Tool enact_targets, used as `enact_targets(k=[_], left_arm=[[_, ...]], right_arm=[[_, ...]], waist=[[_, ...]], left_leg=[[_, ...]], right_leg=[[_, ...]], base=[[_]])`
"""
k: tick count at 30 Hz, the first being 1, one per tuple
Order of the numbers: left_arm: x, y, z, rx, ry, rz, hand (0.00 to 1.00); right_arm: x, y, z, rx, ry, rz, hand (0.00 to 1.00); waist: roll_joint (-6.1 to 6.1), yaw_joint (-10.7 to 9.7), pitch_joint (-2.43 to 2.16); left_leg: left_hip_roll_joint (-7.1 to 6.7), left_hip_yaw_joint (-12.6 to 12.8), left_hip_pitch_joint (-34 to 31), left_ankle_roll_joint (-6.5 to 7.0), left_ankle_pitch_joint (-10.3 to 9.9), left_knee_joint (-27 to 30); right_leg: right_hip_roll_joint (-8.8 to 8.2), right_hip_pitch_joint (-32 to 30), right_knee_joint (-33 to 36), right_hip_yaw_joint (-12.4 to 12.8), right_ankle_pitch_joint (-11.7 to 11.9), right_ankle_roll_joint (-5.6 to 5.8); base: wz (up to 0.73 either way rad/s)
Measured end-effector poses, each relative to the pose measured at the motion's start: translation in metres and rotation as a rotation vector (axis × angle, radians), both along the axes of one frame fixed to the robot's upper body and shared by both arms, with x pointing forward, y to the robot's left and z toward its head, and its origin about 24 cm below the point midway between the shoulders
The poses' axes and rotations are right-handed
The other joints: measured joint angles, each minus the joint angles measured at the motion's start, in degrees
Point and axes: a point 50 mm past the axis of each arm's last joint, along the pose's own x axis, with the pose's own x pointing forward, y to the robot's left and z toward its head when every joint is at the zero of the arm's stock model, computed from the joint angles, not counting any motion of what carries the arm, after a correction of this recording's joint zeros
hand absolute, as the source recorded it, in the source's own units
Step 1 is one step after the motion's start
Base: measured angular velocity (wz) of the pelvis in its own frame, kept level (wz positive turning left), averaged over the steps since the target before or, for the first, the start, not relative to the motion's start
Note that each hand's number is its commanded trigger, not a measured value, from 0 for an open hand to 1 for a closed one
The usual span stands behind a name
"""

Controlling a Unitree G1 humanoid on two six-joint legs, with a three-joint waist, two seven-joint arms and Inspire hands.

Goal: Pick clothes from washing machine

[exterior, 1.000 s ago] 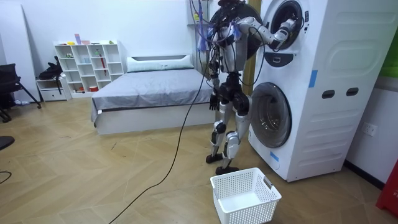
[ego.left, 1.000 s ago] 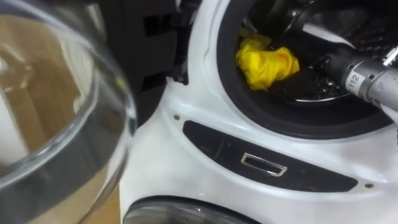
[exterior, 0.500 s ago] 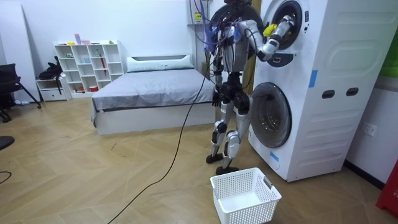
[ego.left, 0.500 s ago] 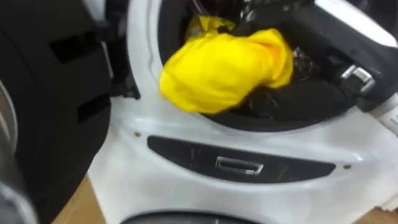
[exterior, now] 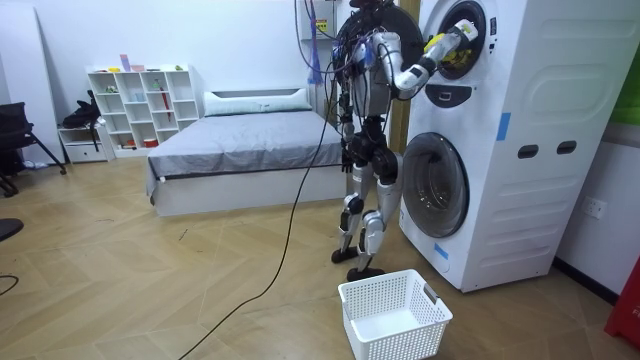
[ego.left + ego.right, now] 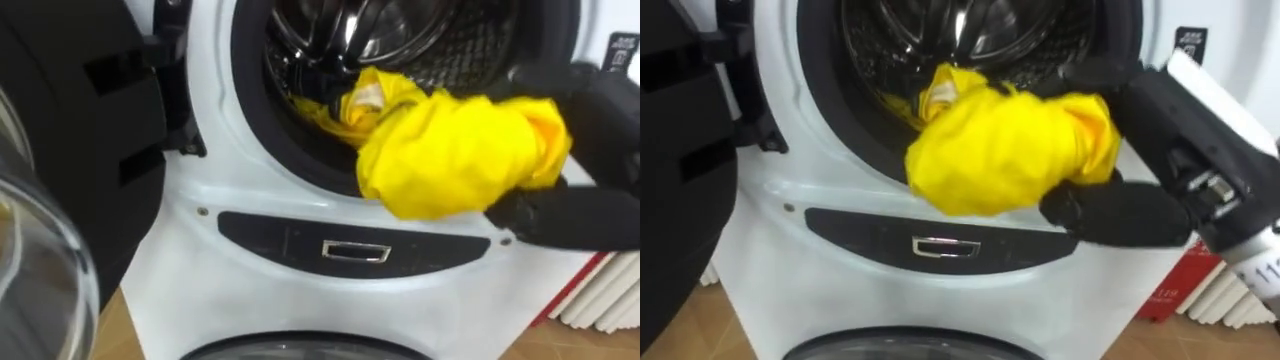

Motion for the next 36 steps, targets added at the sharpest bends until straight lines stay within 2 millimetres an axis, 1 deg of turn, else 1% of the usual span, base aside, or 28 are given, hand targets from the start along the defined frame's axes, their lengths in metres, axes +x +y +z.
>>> enact_targets(k=[3, 5, 7, 11, 12, 13, 14, 15, 17, 18, 19, 20, 21, 22, 23, 24, 25, 26, 27, 28, 29, 30, 31, 32, 33, 34, 35, 36], left_arm=[[-0.001, 0.001, 0.000, 0.002, 0.003, 0.000, 0.00], [-0.003, 0.001, 0.000, 0.002, 0.008, 0.001, 0.00], [-0.002, 0.002, 0.000, 0.003, 0.009, 0.002, 0.00], [0.005, 0.004, 0.001, 0.008, -0.007, -0.009, 0.00], [0.007, 0.004, 0.001, 0.007, -0.011, -0.011, 0.00], [0.007, 0.005, 0.001, 0.005, -0.011, -0.011, 0.00], [0.008, 0.005, 0.002, 0.006, -0.013, -0.012, 0.00], [0.012, 0.006, 0.002, 0.003, -0.021, -0.018, 0.00], [0.019, 0.007, 0.002, -0.002, -0.029, -0.034, 0.00], [0.025, 0.008, 0.003, -0.002, -0.039, -0.047, 0.00], [0.031, 0.007, 0.003, -0.006, -0.051, -0.052, 0.00], [0.035, 0.007, 0.003, -0.011, -0.058, -0.055, 0.00], [0.042, 0.007, 0.003, -0.021, -0.072, -0.063, 0.00], [0.049, 0.007, 0.004, -0.021, -0.083, -0.076, 0.00], [0.054, 0.008, 0.004, -0.021, -0.090, -0.083, 0.00], [0.058, 0.008, 0.005, -0.026, -0.095, -0.094, 0.00], [0.065, 0.007, 0.005, -0.037, -0.097, -0.114, 0.00], [0.068, 0.006, 0.004, -0.042, -0.098, -0.125, 0.00], [0.078, 0.004, 0.005, -0.053, -0.111, -0.153, 0.00], [0.087, 0.001, 0.006, -0.064, -0.109, -0.188, 0.00], [0.091, 0.000, 0.006, -0.070, -0.107, -0.205, 0.00], [0.091, -0.002, 0.004, -0.083, -0.079, -0.206, 0.00], [0.091, -0.003, 0.003, -0.089, -0.068, -0.213, 0.00], [0.090, -0.004, 0.003, -0.091, -0.060, -0.222, 0.00], [0.090, -0.006, 0.002, -0.097, -0.056, -0.236, 0.00], [0.090, -0.009, 0.001, -0.107, -0.058, -0.240, 0.00], [0.090, -0.009, 0.001, -0.109, -0.058, -0.245, 0.00], [0.090, -0.010, 0.001, -0.110, -0.052, -0.251, 0.00]], right_arm=[[-0.003, -0.002, -0.008, 0.014, 0.038, -0.008, 1.00], [-0.003, -0.003, -0.009, 0.029, 0.038, -0.013, 1.00], [-0.006, -0.006, -0.011, 0.030, 0.045, -0.023, 1.00], [-0.011, -0.011, -0.015, 0.022, 0.071, -0.051, 1.00], [-0.012, -0.014, -0.015, 0.020, 0.077, -0.063, 1.00], [-0.013, -0.015, -0.016, 0.019, 0.081, -0.070, 1.00], [-0.014, -0.015, -0.016, 0.019, 0.082, -0.072, 1.00], [-0.015, -0.016, -0.017, 0.018, 0.087, -0.076, 1.00], [-0.016, -0.017, -0.021, 0.019, 0.107, -0.082, 1.00], [-0.017, -0.018, -0.023, 0.020, 0.120, -0.085, 1.00], [-0.016, -0.019, -0.023, 0.020, 0.123, -0.084, 1.00], [-0.016, -0.019, -0.024, 0.021, 0.126, -0.081, 1.00], [-0.015, -0.020, -0.026, 0.027, 0.136, -0.079, 1.00], [-0.015, -0.021, -0.029, 0.033, 0.152, -0.079, 1.00], [-0.014, -0.022, -0.030, 0.033, 0.160, -0.080, 1.00], [-0.013, -0.024, -0.034, 0.032, 0.178, -0.085, 1.00], [-0.013, -0.027, -0.038, 0.032, 0.199, -0.101, 1.00], [-0.013, -0.029, -0.039, 0.033, 0.209, -0.106, 1.00], [-0.014, -0.032, -0.045, 0.028, 0.236, -0.123, 1.00], [-0.015, -0.034, -0.051, 0.027, 0.266, -0.139, 1.00], [-0.015, -0.036, -0.055, 0.025, 0.283, -0.148, 1.00], [-0.013, -0.038, -0.063, 0.029, 0.322, -0.157, 1.00], [-0.012, -0.040, -0.072, 0.025, 0.362, -0.173, 1.00], [-0.011, -0.043, -0.077, 0.022, 0.386, -0.184, 1.00], [-0.011, -0.050, -0.088, 0.029, 0.440, -0.218, 1.00], [-0.012, -0.055, -0.098, 0.033, 0.490, -0.247, 1.00], [-0.012, -0.056, -0.102, 0.036, 0.511, -0.255, 1.00], [-0.012, -0.057, -0.111, 0.040, 0.546, -0.260, 1.00]], waist=[[0.08, -0.8, 0.06], [0.35, -1.3, 0.20], [0.65, -1.8, 0.35], [0.79, -2.1, 0.32], [0.85, -2.1, 0.43], [0.96, -2.1, 0.41], [0.95, -2.2, 0.41], [1.01, -2.8, 0.43], [1.20, -3.2, 0.56], [1.27, -3.2, 0.54], [1.42, -3.2, 0.62], [1.56, -3.3, 0.73], [1.76, -3.3, 0.81], [1.81, -3.7, 0.89], [1.79, -3.9, 0.88], [1.87, -4.8, 0.96], [2.12, -4.9, 1.06], [2.26, -4.9, 1.07], [2.63, -5.6, 1.19], [3.14, -6.5, 1.41], [3.36, -6.8, 1.54], [3.72, -6.9, 1.58], [3.97, -7.4, 1.49], [4.24, -7.8, 1.37], [4.62, -8.4, 1.33], [4.89, -8.5, 1.27], [5.02, -8.6, 1.35], [5.46, -9.3, 1.34]], left_leg=[[0.16, 0.8, -0.1, 0.05, 0.0, 0.0], [0.57, 2.1, -0.1, 0.01, -0.3, 0.0], [0.61, 3.0, -0.2, -0.02, -0.3, 0.0], [0.82, 5.1, 0.2, -0.06, -0.3, 0.2], [0.94, 6.4, 0.6, -0.10, -0.3, 0.1], [1.06, 7.5, 1.1, -0.23, -0.4, 0.0], [1.08, 7.8, 1.3, -0.24, -0.4, 0.0], [1.23, 8.5, 1.5, -0.44, -0.6, 0.1], [1.69, 10.1, 1.9, -1.06, -1.0, 0.1], [1.92, 12.0, 2.0, -1.08, -1.0, 0.1], [2.06, 13.8, 1.9, -1.09, -1.1, 0.1], [2.17, 14.6, 2.0, -1.10, -1.1, 0.1], [2.58, 16.6, 2.1, -1.36, -1.2, 0.1], [2.64, 17.7, 2.0, -1.38, -1.4, 0.0], [2.68, 18.3, 1.8, -1.39, -1.4, 0.0], [2.79, 19.4, 1.7, -1.43, -1.6, 0.0], [2.91, 20.8, 1.7, -1.40, -1.9, 0.0], [2.99, 21.4, 1.7, -1.44, -2.1, 0.0], [3.49, 22.6, 1.5, -1.41, -2.4, 0.1], [3.66, 23.1, 0.8, -1.31, -3.0, 0.8], [3.69, 23.5, 0.7, -1.26, -3.2, 1.0], [3.76, 24.4, 0.5, -1.22, -3.4, 1.1], [3.73, 24.9, 0.3, -1.21, -3.4, 1.4], [3.72, 25.0, 0.1, -1.19, -3.4, 1.5], [3.68, 25.6, -0.1, -1.19, -3.4, 1.7], [3.61, 26.5, -0.1, -1.19, -3.4, 1.7], [3.59, 26.5, -0.2, -1.19, -3.4, 1.7], [3.61, 26.4, -0.5, -1.18, -3.4, 1.7]], right_leg=[[0.08, -0.5, 0.1, 0.4, 0.1, -0.02], [0.25, -0.9, 0.2, 1.0, 0.3, -0.13], [0.29, -1.0, 0.2, 1.4, 0.4, -0.22], [0.63, -1.9, 0.2, 3.3, 0.7, -0.29], [0.86, -1.9, 0.2, 4.4, 0.9, -0.31], [1.04, -1.9, 0.2, 5.5, 0.9, -0.33], [1.07, -1.9, 0.2, 5.8, 0.9, -0.35], [1.24, -1.9, 0.1, 6.4, 1.0, -0.42], [1.74, -2.1, 0.2, 7.9, 1.0, -0.51], [2.05, -2.9, 0.6, 9.2, 1.2, -0.58], [2.30, -3.8, 1.2, 10.7, 1.3, -0.63], [2.50, -4.0, 1.3, 11.5, 1.5, -0.63], [2.91, -4.5, 1.3, 13.0, 1.9, -0.65], [3.30, -5.2, 1.6, 14.3, 2.2, -0.66], [3.49, -5.7, 2.0, 15.0, 2.3, -0.66], [3.77, -6.4, 2.5, 15.8, 2.4, -0.59], [4.15, -7.1, 3.1, 17.1, 2.5, -0.51], [4.31, -7.3, 3.2, 17.6, 2.5, -0.48], [4.66, -8.0, 3.3, 18.4, 2.8, -0.32], [4.84, -8.5, 3.2, 18.7, 3.0, -0.25], [5.05, -8.8, 3.3, 19.2, 3.1, -0.19], [5.44, -9.8, 4.0, 20.4, 3.3, -0.11], [5.53, -10.2, 4.1, 21.2, 3.5, 0.00], [5.55, -10.5, 4.2, 21.5, 3.5, 0.04], [5.63, -11.0, 4.5, 22.1, 3.6, 0.11], [5.84, -11.8, 5.2, 22.9, 3.6, 0.14], [5.91, -12.0, 5.3, 23.0, 3.6, 0.15], [6.01, -12.5, 5.5, 23.2, 3.6, 0.16]], base=[[-0.10], [-0.22], [-0.20], [-0.25], [-0.44], [-0.48], [-0.44], [-0.37], [-0.43], [-0.63], [-0.67], [-0.73], [-0.70], [-0.68], [-0.54], [-0.55], [-0.54], [-0.58], [-0.36], [-0.30], [-0.39], [-0.49], [-0.48], [-0.27], [-0.33], [-0.35], [-0.28], [-0.10]])
